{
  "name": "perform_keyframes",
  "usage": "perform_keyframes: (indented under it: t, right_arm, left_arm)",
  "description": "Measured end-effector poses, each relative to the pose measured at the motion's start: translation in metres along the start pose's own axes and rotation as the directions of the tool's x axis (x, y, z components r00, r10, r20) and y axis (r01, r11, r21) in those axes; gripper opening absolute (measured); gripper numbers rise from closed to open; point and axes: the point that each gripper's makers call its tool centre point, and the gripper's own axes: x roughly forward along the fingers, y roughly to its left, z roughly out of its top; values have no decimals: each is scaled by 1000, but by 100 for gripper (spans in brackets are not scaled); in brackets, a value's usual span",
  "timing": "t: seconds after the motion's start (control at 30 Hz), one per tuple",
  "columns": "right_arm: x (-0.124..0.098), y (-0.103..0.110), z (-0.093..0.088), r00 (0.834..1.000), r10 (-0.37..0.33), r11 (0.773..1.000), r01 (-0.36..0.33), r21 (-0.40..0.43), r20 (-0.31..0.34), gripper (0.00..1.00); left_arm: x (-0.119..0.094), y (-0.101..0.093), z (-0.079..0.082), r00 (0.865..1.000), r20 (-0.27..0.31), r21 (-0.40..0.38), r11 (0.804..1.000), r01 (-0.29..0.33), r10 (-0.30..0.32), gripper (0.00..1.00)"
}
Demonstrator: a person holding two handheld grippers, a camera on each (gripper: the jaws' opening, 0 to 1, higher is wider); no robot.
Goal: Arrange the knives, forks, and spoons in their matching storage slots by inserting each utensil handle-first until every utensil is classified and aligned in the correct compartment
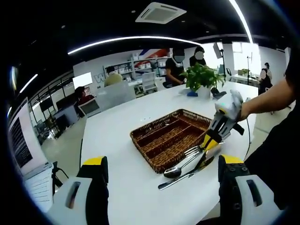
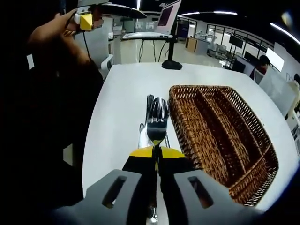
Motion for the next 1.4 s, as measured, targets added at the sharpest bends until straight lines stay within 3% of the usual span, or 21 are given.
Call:
perform_keyframes:
  t: [0.23,0.53,0.9,1.2,1.4]
  right_arm:
    - [-14,-3,10,1000,-8,1000,8,-1,5,0]
    - [-37,-9,24,999,-21,998,19,-67,-29,0]
    - [-67,-15,54,999,-28,992,26,-121,-16,0]
    - [-69,-6,58,998,-22,983,13,-182,-51,0]
    - [-58,-10,39,997,-20,991,9,-135,-78,0]
  left_arm:
    - [-3,3,0,1000,4,-5,1000,-6,6,99]
    - [0,-2,-3,1000,-1,-6,1000,9,-9,99]
    - [3,0,0,1000,0,3,1000,15,-15,99]
    - [3,-1,0,1000,2,1,1000,13,-13,99]
    - [4,-4,0,1000,0,-2,1000,15,-15,99]
